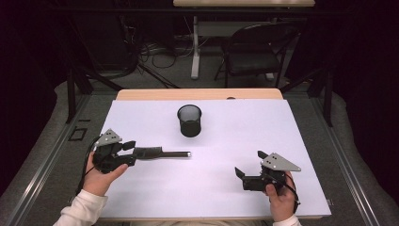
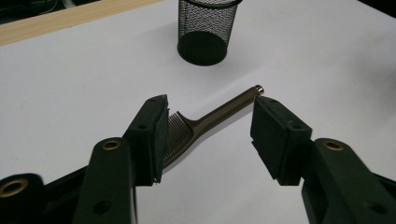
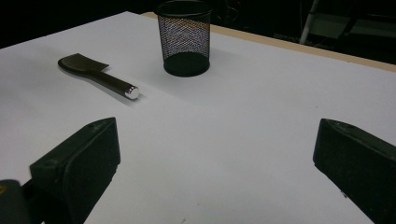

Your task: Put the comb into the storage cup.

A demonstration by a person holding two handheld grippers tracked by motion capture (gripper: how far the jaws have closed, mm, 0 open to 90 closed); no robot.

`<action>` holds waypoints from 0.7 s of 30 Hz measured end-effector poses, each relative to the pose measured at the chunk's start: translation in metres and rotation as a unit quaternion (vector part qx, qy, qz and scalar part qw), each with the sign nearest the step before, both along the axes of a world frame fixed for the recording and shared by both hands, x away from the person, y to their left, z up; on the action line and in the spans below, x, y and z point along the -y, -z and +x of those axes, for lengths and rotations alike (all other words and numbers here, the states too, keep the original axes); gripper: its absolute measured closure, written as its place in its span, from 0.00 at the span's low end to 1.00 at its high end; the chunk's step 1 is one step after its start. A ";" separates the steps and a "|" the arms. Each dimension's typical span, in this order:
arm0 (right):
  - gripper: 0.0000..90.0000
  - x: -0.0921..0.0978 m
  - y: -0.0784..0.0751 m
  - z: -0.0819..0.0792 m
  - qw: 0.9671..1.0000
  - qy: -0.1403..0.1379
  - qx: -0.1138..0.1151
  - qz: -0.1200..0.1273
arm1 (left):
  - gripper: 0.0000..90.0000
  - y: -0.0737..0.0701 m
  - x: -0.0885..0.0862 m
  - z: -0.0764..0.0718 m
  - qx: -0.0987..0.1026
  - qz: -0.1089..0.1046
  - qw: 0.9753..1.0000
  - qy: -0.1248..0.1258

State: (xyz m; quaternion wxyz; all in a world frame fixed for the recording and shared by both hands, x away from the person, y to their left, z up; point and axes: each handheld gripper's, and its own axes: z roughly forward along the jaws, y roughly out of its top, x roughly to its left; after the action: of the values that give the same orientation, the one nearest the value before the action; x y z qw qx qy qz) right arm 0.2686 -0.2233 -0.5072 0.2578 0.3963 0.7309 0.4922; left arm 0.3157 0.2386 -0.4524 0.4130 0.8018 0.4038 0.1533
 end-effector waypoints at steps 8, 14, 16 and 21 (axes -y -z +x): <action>0.01 -0.001 0.001 0.001 1.000 -0.004 -0.001 -0.001 | 0.59 -0.007 0.003 0.008 -0.039 0.003 0.999 0.002; 0.01 -0.001 0.002 0.001 1.000 -0.005 -0.005 0.000 | 0.61 -0.009 0.004 0.016 -0.055 -0.005 0.998 -0.008; 0.01 -0.001 0.002 0.001 1.000 -0.005 -0.005 0.001 | 0.62 -0.010 0.004 0.019 -0.059 -0.011 0.998 -0.013; 0.02 -0.001 0.003 0.001 1.000 -0.006 -0.009 0.001 | 0.65 -0.012 0.003 0.027 -0.071 -0.021 0.997 -0.016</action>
State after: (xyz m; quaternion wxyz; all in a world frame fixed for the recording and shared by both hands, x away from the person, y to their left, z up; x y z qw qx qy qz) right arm 0.2700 -0.2223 -0.5102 0.2479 0.3968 0.7350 0.4908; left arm 0.3431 0.2351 -0.4403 0.3971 0.7955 0.4480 0.0941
